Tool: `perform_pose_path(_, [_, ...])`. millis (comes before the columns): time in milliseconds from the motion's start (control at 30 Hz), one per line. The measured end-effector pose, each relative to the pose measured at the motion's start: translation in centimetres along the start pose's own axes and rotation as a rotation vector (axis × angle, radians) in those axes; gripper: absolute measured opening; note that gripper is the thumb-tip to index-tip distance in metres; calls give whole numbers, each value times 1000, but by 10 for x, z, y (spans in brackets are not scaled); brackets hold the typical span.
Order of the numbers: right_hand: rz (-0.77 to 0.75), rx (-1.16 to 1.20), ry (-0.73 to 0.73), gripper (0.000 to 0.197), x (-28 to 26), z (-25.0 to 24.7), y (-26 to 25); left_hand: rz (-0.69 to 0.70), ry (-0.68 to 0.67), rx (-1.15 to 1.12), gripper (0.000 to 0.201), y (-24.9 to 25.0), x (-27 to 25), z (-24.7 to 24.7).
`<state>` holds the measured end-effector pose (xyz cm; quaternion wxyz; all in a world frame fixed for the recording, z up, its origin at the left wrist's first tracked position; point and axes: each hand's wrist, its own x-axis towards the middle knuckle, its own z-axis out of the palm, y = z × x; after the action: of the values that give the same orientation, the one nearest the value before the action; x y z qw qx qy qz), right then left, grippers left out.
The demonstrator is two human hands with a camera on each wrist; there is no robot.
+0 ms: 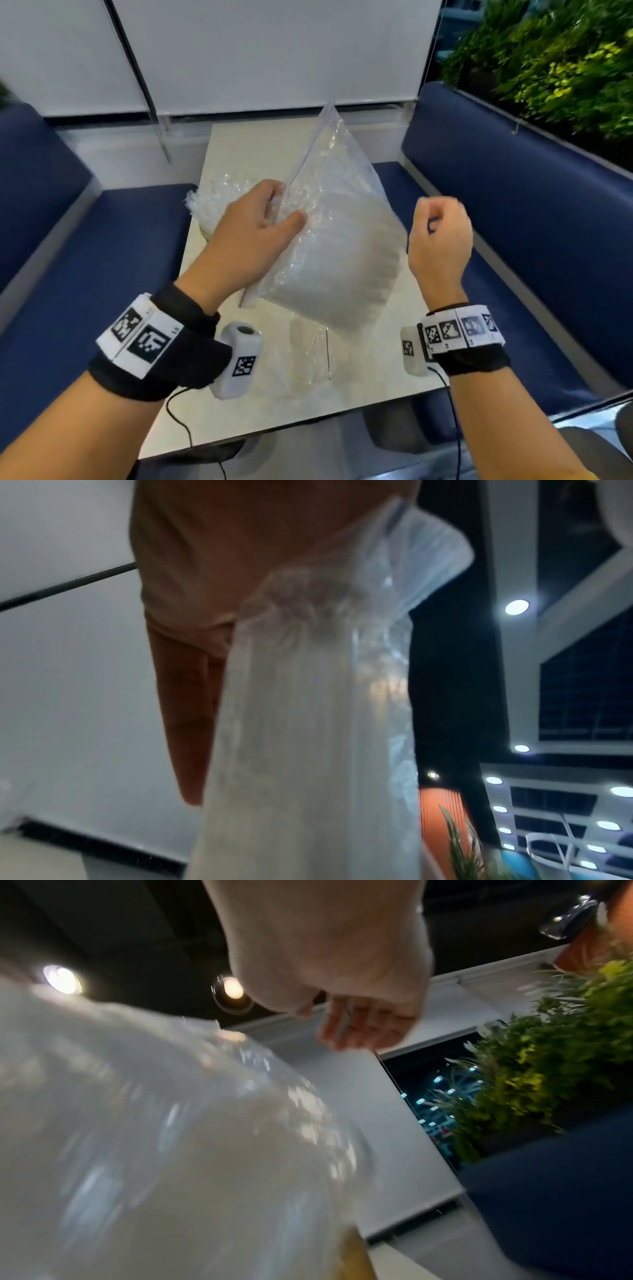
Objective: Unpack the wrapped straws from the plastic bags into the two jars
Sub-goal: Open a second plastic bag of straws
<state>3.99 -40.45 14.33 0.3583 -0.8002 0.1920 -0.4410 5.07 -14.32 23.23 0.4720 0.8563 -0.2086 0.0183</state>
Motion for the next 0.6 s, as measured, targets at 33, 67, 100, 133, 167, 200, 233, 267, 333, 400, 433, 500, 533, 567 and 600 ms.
perform_pose_path(33, [-110,94,11,41,8,-2,-17,-2,13,40,30,3,-1,-4])
perform_pose_path(67, [-219,171,-10,48,14,-3,-38,-7,33,82,33,6,-2,-7])
perform_pose_path(100, [-319,237,-67,54,14,-2,-60,-13,51,122,37,9,-4,-7])
perform_pose_path(133, [-381,318,-154,58,11,-1,-81,-17,60,162,41,11,-6,-5])
perform_pose_path(167, [-379,408,-264,60,5,2,-99,-17,60,198,46,13,-9,-1])
perform_pose_path(200, [-332,482,-377,60,-2,5,-115,-15,52,230,51,14,-12,2])
perform_pose_path(233, [-262,504,-468,60,-8,9,-127,-8,45,258,53,15,-15,6])
perform_pose_path(267, [-211,463,-528,60,-13,14,-134,5,41,283,52,15,-18,10])
perform_pose_path(333, [-199,308,-582,55,-19,22,-136,25,42,321,45,12,-20,16])
perform_pose_path(400, [-177,211,-626,45,-19,24,-133,30,33,275,41,7,-21,19])
perform_pose_path(433, [-152,184,-656,41,-18,23,-131,23,16,220,41,3,-22,19])
perform_pose_path(500, [-76,179,-714,36,-18,21,-127,-2,-29,108,43,-5,-23,20])
perform_pose_path(533, [-41,184,-743,35,-18,20,-125,-11,-47,76,43,-10,-23,20])
perform_pose_path(567, [-20,171,-772,35,-19,18,-123,-18,-61,56,43,-14,-24,22])
perform_pose_path(600, [-7,143,-805,34,-21,17,-120,-30,-71,39,40,-18,-24,24])
